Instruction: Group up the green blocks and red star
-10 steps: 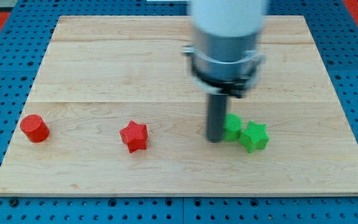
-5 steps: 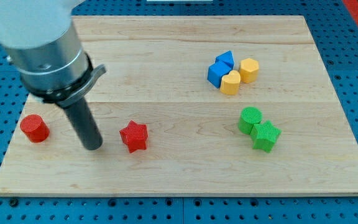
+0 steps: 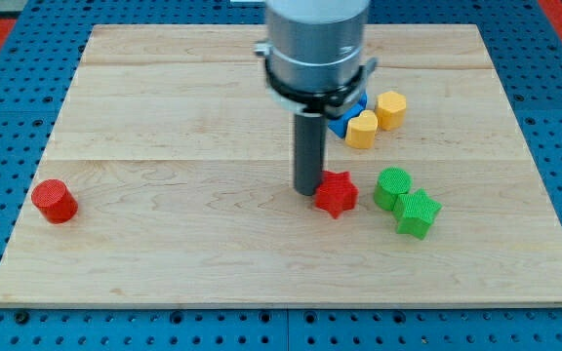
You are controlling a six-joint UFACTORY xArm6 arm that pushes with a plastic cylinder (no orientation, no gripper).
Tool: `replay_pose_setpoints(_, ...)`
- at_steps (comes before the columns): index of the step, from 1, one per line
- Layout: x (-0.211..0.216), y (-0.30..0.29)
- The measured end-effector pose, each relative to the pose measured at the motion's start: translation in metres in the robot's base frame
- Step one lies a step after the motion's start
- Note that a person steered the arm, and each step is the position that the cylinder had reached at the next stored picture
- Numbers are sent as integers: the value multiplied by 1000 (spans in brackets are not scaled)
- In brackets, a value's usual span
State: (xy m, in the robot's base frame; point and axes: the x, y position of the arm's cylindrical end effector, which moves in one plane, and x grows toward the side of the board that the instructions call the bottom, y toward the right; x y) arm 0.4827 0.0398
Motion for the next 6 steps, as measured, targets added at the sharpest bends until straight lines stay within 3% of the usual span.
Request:
replay_pose_setpoints(1, 14, 13)
replay_pose_setpoints(2, 24, -20)
replay_pose_setpoints(3, 64, -84)
replay_pose_setpoints(4, 77, -157)
replay_pose_setpoints(5, 58, -269)
replay_pose_setpoints(6, 54, -342)
